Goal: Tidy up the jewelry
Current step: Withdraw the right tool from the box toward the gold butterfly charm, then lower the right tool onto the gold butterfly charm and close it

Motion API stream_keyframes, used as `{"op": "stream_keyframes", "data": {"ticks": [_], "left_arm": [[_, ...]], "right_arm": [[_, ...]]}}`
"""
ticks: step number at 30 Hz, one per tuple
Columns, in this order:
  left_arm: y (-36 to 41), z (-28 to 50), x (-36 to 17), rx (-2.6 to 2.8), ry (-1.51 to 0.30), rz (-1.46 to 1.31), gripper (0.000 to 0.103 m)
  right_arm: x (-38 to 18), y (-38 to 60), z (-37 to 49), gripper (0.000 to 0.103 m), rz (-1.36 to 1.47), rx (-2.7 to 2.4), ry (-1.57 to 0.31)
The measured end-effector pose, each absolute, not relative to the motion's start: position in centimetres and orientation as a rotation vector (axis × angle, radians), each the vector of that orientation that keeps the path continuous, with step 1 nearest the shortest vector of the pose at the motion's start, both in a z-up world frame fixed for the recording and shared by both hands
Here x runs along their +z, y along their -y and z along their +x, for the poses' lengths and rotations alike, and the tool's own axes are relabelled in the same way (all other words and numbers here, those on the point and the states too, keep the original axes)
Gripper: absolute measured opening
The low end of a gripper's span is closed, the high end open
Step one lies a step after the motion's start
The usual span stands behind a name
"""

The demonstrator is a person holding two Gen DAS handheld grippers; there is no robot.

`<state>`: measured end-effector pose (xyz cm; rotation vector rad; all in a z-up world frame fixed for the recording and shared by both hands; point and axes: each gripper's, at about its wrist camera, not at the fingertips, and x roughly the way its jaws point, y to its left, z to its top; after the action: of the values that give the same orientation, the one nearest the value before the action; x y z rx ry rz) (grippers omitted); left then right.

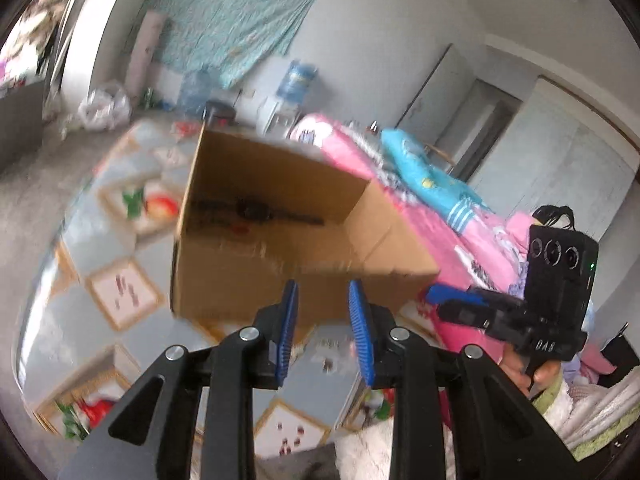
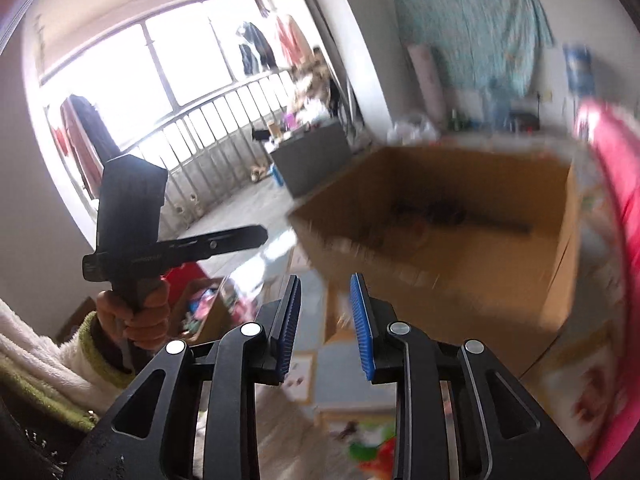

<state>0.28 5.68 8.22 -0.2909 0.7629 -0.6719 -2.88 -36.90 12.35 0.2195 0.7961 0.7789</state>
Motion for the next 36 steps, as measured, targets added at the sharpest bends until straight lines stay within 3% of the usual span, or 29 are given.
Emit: {"op": "stream_keyframes", "data": {"ticks": [8, 28, 36], "left_arm": [[-1.6, 0.3, 2.4, -0.569, -0.855, -0.015, 0.026], [2.6, 3.1, -1.5, -0.598, -0.885, 0.333, 0.025], [2.7, 2.7, -1.6, -0.631, -0.877, 0.350, 0.012]], "right_arm": [[6.3, 35.0, -3.0, 0.026, 0.259, 0.749, -0.984], [5.4, 35.0, -2.0, 0.027, 0.317, 0.781, -1.007], [4.9, 35.5, -2.1, 0.027, 0.336, 0.771, -1.013]]}}
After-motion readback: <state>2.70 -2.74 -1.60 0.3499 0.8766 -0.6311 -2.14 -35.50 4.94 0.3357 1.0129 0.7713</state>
